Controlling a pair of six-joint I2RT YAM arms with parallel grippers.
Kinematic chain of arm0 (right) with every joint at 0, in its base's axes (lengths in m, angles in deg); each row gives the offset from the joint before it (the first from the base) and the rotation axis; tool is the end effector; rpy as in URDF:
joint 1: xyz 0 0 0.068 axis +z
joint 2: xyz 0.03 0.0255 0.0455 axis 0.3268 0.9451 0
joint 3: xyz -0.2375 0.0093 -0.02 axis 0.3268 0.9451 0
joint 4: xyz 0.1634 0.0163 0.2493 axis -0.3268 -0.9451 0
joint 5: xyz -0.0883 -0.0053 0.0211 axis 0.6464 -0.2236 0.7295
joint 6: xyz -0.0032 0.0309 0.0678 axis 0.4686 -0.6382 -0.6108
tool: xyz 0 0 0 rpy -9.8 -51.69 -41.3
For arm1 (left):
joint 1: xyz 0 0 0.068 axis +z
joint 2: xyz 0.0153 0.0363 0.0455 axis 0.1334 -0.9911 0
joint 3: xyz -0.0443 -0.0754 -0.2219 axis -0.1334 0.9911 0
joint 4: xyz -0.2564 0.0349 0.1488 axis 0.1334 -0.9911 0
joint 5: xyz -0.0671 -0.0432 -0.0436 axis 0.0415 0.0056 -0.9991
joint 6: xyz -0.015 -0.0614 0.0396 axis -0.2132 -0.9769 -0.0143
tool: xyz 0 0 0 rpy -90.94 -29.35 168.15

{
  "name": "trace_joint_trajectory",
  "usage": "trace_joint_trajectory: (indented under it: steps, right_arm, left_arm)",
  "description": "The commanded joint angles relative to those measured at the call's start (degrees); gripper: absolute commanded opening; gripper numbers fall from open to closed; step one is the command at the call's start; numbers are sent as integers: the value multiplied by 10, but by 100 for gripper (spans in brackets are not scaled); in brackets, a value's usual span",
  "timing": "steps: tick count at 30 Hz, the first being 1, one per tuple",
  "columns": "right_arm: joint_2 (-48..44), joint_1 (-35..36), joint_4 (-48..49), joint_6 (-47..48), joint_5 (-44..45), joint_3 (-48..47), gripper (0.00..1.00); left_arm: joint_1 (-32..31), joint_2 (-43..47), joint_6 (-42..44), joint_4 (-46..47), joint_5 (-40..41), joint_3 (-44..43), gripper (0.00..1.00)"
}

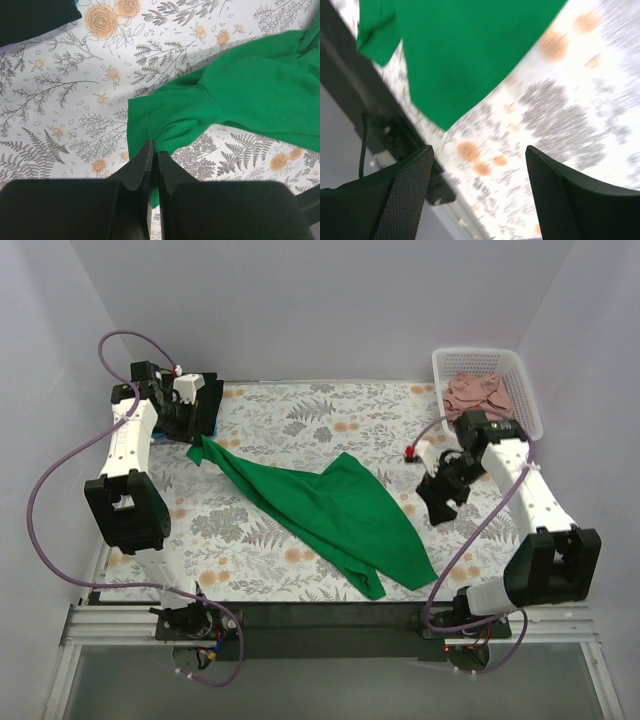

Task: Fold and stack the t-shirts
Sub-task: Flatten the tshirt out

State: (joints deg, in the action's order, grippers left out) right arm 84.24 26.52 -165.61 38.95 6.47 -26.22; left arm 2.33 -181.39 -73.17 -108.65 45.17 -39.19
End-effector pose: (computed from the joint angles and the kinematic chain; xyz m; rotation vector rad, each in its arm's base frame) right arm 0.2701 0.0572 0.2108 -1.5066 2.4980 0.4464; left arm 0.4140 0.0463 0.2477 -0.4723 2.6816 -0.6201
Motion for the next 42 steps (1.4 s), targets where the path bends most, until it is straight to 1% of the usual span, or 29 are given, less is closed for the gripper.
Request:
trace_joint_trajectory:
  steps: [1, 2, 3, 4, 6, 8, 9, 11, 12, 15, 18, 20, 21, 22, 26, 31, 34, 36, 37, 38, 41, 42]
  right_arm:
    - [92, -5, 19, -14, -109, -139, 81]
    - [121, -4, 34, -50, -131, -169, 75]
    - [173, 1, 56, -127, -155, -223, 69]
    - [198, 6, 113, -163, -158, -243, 65]
    - [252, 25, 177, -215, -150, -292, 58]
    - [279, 45, 257, -279, -127, -320, 57]
    - [310, 69, 278, -302, -84, -334, 57]
    - [341, 85, 316, -334, -68, -379, 57]
    - [365, 101, 330, -343, -40, -391, 57]
    - [410, 124, 368, -362, -2, -424, 58]
    - [455, 159, 369, -368, 29, -457, 61]
    - [467, 171, 370, -362, 44, -449, 66]
    - [477, 180, 372, -357, 60, -444, 71]
    - [482, 183, 371, -355, 63, -439, 71]
    - [491, 192, 384, -354, 76, -410, 71]
    - [500, 195, 413, -359, 74, -396, 70]
    - [516, 195, 415, -363, 71, -397, 66]
    - [524, 195, 415, -362, 72, -390, 60]
    - [524, 195, 416, -363, 72, -375, 57]
    - [519, 195, 416, -365, 71, -364, 51]
    - [498, 200, 427, -361, 73, -302, 49]
    - [493, 202, 431, -351, 74, -282, 44]
  left_arm:
    - [2, -12, 1, -1, -4, -16, 0]
    - [2, -14, 1, -2, -4, -17, 0]
    - [2, -16, 0, -2, -5, -18, 0]
    - [2, -16, -1, -1, -6, -20, 0]
    - [2, -19, -2, -5, -9, -22, 0]
    - [1, -19, -5, -7, -11, -19, 0]
    - [1, -17, -5, -7, -13, -17, 0]
    - [1, -13, -6, -4, -14, -8, 0]
    - [1, -8, -7, 0, -15, 1, 0]
    - [1, -1, -7, 5, -16, 20, 0]
    - [1, 4, -5, 7, -13, 29, 0]
    - [1, 6, -3, 7, -12, 31, 0]
    - [1, 7, -3, 7, -11, 30, 0]
    - [1, 8, -3, 8, -11, 31, 0]
    - [1, 3, -7, 9, -14, 30, 0]
    - [1, -4, -12, 9, -22, 26, 0]
    - [1, -4, -10, 9, -21, 27, 0]
    - [1, -2, -9, 11, -17, 29, 0]
    - [1, -2, -9, 12, -15, 28, 0]
    - [1, -1, -9, 12, -16, 27, 0]
    - [2, -1, -11, 13, -19, 29, 0]
    - [1, -1, -12, 13, -21, 31, 0]
